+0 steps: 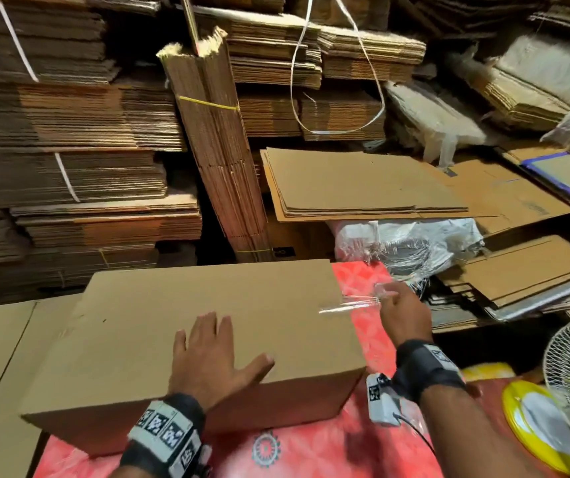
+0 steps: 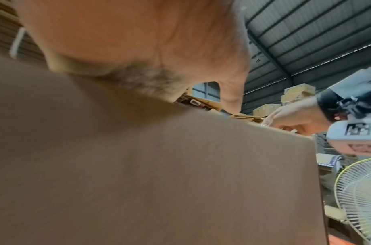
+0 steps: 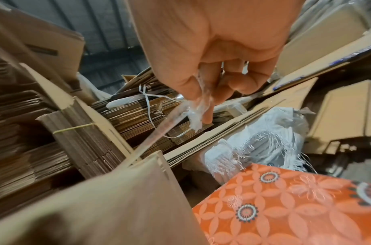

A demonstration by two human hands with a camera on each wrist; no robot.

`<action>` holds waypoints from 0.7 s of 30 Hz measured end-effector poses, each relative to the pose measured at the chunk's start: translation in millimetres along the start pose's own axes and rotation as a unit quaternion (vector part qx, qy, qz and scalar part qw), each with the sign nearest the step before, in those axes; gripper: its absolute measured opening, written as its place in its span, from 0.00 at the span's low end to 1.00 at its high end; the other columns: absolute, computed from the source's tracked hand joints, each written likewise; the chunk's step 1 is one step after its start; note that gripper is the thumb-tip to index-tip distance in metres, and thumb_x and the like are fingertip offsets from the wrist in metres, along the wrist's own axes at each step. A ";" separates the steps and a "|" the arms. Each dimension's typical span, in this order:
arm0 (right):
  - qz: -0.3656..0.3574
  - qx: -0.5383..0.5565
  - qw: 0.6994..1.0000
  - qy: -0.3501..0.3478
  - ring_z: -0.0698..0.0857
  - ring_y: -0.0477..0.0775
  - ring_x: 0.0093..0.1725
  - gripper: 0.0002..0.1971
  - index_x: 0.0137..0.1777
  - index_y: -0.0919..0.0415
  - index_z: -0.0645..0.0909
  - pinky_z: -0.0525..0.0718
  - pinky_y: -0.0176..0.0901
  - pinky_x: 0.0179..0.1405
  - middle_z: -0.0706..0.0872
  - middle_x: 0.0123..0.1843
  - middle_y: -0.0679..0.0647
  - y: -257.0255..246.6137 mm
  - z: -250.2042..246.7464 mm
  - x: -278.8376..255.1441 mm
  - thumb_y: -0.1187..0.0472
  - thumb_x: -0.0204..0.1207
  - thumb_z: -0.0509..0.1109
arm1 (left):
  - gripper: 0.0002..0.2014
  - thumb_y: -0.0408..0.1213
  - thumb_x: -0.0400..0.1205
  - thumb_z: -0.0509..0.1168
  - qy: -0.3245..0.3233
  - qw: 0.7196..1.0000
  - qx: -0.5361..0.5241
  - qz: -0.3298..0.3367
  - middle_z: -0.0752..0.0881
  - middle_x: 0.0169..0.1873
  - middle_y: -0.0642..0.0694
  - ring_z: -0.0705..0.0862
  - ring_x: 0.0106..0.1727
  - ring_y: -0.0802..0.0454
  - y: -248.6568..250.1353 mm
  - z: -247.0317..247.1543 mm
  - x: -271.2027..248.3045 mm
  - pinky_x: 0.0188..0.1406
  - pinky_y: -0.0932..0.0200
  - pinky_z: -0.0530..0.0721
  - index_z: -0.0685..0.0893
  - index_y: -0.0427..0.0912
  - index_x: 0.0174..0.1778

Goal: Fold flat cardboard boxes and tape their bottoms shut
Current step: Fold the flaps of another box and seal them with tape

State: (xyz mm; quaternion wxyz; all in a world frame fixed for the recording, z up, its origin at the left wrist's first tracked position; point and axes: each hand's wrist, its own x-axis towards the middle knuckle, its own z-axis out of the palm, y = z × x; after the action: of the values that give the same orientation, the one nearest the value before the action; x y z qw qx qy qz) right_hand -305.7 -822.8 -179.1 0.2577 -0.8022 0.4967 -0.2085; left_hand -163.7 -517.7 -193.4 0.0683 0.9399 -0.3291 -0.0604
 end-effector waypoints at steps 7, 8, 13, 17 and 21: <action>-0.134 -0.146 0.977 -0.079 0.83 0.68 0.63 0.14 0.65 0.61 0.80 0.82 0.57 0.53 0.87 0.57 0.65 -28.5 17.3 -9.3 0.61 0.86 0.57 | 0.55 0.78 0.75 0.56 -0.011 0.989 -0.064 0.134 0.55 0.88 0.45 0.53 0.88 0.49 88.0 13.9 21.7 0.87 0.43 0.48 0.51 0.44 0.89; -0.171 -0.157 0.969 -0.079 0.83 0.69 0.62 0.13 0.62 0.62 0.82 0.82 0.58 0.52 0.87 0.55 0.65 -34.7 18.4 -17.6 0.62 0.85 0.59 | 0.55 0.77 0.75 0.58 -0.010 0.987 -0.081 0.138 0.56 0.88 0.47 0.53 0.88 0.51 95.1 20.3 22.9 0.87 0.44 0.46 0.50 0.45 0.89; -0.210 -0.139 0.957 -0.147 0.80 0.66 0.61 0.19 0.61 0.60 0.78 0.80 0.58 0.54 0.84 0.57 0.63 -41.7 18.9 -40.3 0.50 0.85 0.52 | 0.55 0.63 0.75 0.67 0.015 0.981 -0.152 0.117 0.53 0.89 0.47 0.51 0.89 0.53 101.3 26.5 15.9 0.86 0.54 0.39 0.44 0.43 0.90; -0.149 -0.082 0.962 -0.215 0.77 0.62 0.64 0.36 0.63 0.52 0.74 0.78 0.66 0.61 0.84 0.63 0.56 -30.5 28.7 -32.2 0.30 0.76 0.36 | 0.57 0.57 0.69 0.66 -0.005 0.974 -0.200 0.105 0.58 0.88 0.45 0.58 0.86 0.48 100.3 21.5 16.3 0.88 0.50 0.51 0.42 0.42 0.90; -0.108 -0.006 0.965 -0.239 0.79 0.66 0.66 0.48 0.63 0.50 0.75 0.75 0.73 0.64 0.86 0.62 0.55 -30.9 26.2 -24.1 0.18 0.72 0.26 | 0.57 0.54 0.66 0.65 0.019 0.944 -0.318 0.083 0.55 0.89 0.49 0.56 0.88 0.52 94.1 23.1 14.2 0.84 0.64 0.52 0.43 0.45 0.90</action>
State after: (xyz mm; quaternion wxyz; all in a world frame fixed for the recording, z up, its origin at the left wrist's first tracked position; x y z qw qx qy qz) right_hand -279.0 -784.0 -182.3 0.3398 -0.8792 0.3321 -0.0338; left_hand -213.8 -601.4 -201.3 0.3749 0.8395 -0.3682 -0.1382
